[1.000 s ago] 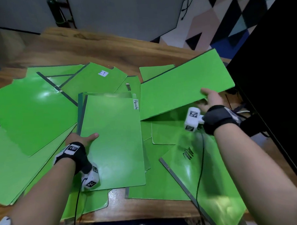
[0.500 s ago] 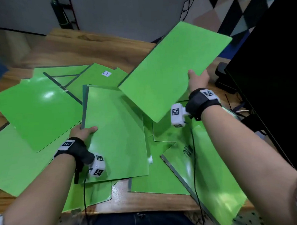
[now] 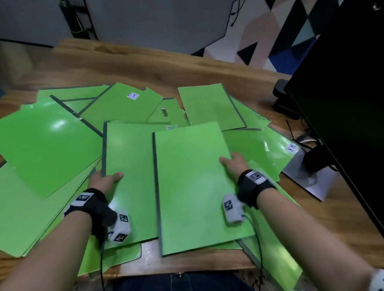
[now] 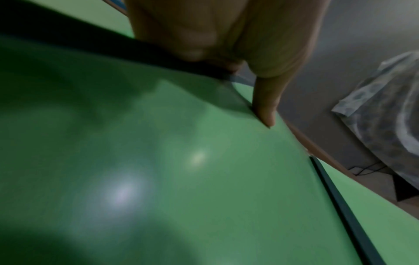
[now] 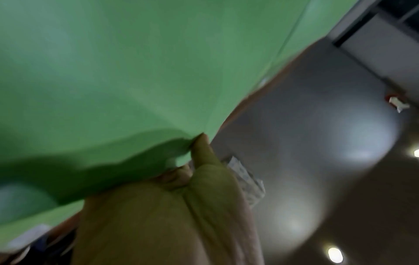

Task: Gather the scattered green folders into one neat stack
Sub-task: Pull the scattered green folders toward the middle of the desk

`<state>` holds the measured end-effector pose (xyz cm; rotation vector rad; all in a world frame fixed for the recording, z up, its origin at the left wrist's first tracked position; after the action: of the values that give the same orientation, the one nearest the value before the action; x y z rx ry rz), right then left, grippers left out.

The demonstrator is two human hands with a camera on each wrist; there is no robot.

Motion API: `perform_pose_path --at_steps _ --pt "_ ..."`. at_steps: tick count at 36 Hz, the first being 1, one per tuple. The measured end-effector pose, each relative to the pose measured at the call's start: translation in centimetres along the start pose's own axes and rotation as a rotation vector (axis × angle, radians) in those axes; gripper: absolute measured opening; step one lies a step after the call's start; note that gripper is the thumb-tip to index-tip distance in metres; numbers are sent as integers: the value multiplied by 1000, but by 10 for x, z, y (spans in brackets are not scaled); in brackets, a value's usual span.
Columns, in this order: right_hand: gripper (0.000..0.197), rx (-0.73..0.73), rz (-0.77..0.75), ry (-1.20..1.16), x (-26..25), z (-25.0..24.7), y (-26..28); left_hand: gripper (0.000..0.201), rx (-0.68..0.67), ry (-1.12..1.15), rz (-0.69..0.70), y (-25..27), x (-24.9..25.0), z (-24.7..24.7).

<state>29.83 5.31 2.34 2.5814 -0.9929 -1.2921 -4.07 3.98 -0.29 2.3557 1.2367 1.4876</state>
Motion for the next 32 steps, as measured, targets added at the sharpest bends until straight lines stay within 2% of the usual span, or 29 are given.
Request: perform_pose_path --at_steps 2,5,8,9,12,14,16,17,19,21,23,26,32 --pt "58 -31 36 35 16 22 7 75 -8 -68 -42 -2 -5 1" --pt "57 -116 15 132 28 47 14 104 -41 -161 -97 -5 -9 2" --pt "57 -168 -33 193 28 59 15 129 -59 -290 -93 -4 -7 3" --pt "58 -169 -47 208 27 60 12 130 -56 -341 -86 -2 -6 4" --pt "56 -140 -120 294 21 51 -1 116 -31 -479 -47 -2 -2 9" --pt "49 -82 -182 402 23 39 -14 111 -33 -537 -31 -4 -1 11" --pt "48 8 -173 533 30 20 -25 112 -42 -559 -32 -6 -1 12" --pt "54 56 -144 622 37 9 -31 112 -43 -565 -35 -6 -1 12" --pt "85 103 -52 797 51 -15 -40 111 -40 -570 -38 -5 -1 12" --pt "115 99 37 900 64 -36 -45 108 -33 -568 -39 -5 -1 13" --pt "130 73 104 984 75 -49 -45 106 -37 -573 -36 -5 -1 13" --pt "136 59 175 998 90 -54 -42 102 -44 -568 -29 -6 -1 13" --pt "134 185 178 905 101 -58 -40 103 -52 -563 -13 -8 0 9"
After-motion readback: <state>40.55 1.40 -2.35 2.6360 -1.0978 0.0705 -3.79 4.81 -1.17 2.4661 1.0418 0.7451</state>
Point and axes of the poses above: each hand's wrist, its own y-axis away from the middle knuckle, its own z-axis out of the palm, x = y × z, the point moved 1 cm from there along -y, towards the middle knuckle, and after that the axes turned 12 degrees about x, right-handed, at the moved point
